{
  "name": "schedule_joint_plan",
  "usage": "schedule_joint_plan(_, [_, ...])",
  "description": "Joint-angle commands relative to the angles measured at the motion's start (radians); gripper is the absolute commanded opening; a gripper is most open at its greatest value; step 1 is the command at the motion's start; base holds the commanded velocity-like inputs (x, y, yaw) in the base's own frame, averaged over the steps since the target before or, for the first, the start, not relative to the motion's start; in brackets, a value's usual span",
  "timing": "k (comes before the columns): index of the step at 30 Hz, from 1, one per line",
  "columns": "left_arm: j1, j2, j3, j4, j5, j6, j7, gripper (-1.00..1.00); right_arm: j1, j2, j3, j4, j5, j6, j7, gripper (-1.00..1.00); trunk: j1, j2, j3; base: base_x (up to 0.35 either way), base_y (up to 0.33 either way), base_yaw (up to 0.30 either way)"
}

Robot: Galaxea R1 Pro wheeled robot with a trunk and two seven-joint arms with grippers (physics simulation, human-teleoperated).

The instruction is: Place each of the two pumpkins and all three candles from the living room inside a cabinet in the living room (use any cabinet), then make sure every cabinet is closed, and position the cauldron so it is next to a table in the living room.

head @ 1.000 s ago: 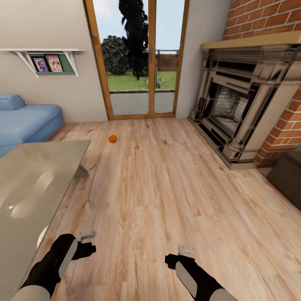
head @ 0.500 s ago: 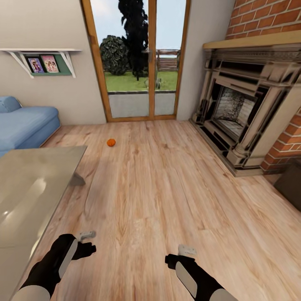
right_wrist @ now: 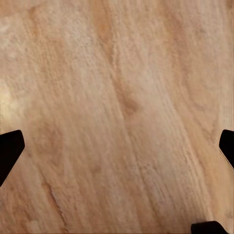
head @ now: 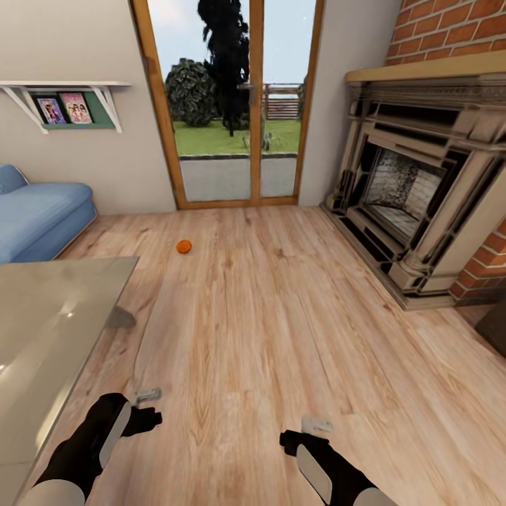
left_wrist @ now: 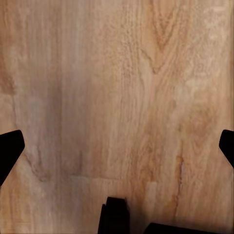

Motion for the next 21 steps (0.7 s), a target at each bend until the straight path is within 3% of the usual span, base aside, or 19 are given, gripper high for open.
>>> schedule_joint_plan(1, [0.000, 0.000, -0.001, 0.000, -0.001, 0.000, 0.000, 1.00, 0.000, 0.000, 0.000, 0.000, 0.000, 0.000, 0.000, 1.00, 0.000, 0.000, 0.000, 0.333, 0.000, 0.000])
schedule_joint_plan(11, [0.000, -0.002, -0.004, 0.000, -0.001, -0.002, 0.000, 1.00, 0.000, -0.004, 0.000, 0.002, -0.001, 0.000, 0.000, 1.00, 0.000, 0.000, 0.000, 0.333, 0.000, -0.037])
schedule_joint_plan(21, [0.000, -0.003, -0.008, 0.000, -0.002, -0.002, 0.001, 1.00, 0.000, -0.007, -0.001, 0.002, -0.001, 0.000, 0.000, 1.00, 0.000, 0.000, 0.000, 0.333, 0.000, -0.235])
